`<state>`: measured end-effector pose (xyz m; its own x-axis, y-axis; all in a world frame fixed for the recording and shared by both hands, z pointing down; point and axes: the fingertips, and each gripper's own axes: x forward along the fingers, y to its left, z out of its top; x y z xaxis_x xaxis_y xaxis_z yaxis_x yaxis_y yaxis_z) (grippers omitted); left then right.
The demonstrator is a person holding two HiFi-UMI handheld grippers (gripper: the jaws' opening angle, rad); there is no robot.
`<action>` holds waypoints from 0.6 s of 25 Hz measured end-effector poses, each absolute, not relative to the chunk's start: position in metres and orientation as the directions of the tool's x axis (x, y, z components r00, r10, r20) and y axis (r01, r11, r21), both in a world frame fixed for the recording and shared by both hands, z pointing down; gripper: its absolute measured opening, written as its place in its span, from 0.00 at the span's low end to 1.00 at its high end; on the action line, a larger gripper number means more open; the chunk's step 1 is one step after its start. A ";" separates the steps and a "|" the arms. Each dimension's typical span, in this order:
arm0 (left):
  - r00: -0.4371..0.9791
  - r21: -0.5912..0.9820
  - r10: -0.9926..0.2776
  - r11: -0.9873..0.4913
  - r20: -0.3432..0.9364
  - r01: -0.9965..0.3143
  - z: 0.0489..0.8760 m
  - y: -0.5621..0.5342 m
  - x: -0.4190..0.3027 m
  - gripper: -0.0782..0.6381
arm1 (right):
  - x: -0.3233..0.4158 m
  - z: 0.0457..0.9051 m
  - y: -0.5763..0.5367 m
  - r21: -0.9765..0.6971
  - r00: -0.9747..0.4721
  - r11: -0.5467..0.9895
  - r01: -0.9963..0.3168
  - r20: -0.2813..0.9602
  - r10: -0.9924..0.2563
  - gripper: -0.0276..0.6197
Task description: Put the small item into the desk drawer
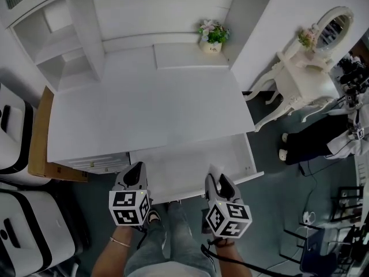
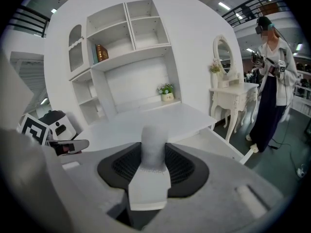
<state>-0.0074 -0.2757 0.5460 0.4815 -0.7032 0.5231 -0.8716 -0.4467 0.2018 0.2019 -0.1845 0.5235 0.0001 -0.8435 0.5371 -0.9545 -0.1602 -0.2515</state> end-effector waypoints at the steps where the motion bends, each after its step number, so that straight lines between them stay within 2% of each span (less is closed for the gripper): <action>1: 0.479 0.203 -0.702 -0.444 0.527 -0.873 0.549 -0.276 -0.007 0.10 | 0.202 0.527 -0.184 -0.254 -0.003 -0.161 -0.954 0.543 -0.840 0.28; 15: 0.428 0.197 -0.714 -0.387 0.553 -0.901 0.569 -0.288 -0.021 0.10 | 0.199 0.559 -0.204 -0.232 -0.045 -0.124 -0.965 0.608 -0.793 0.28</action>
<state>-0.0207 -0.2875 0.5694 0.4283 -0.7144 0.5533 -0.9006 -0.3873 0.1971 0.1989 -0.2038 0.5595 -0.0449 -0.7926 0.6081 -0.9648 -0.1236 -0.2323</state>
